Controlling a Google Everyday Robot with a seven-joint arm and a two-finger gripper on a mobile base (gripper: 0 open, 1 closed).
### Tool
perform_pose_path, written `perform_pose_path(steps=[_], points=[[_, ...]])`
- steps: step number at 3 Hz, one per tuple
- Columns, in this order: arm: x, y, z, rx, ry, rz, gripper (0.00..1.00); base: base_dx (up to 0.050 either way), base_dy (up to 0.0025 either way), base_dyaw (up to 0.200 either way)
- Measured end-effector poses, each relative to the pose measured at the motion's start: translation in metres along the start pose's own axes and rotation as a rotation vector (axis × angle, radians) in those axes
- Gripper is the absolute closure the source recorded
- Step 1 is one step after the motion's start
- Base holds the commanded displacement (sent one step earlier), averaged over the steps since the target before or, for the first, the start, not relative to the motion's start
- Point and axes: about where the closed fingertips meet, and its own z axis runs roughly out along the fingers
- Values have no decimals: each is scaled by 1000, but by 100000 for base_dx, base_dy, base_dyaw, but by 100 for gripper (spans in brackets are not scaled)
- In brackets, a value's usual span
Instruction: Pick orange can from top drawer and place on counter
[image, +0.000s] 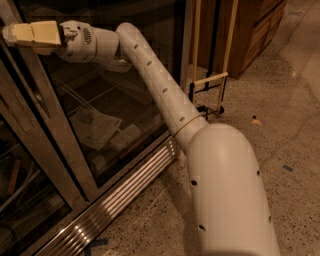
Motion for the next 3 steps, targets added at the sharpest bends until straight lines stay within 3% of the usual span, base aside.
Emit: perform_pose_path(steps=[3], points=[[0, 3, 1, -17, 6, -4, 100, 0, 0, 0]])
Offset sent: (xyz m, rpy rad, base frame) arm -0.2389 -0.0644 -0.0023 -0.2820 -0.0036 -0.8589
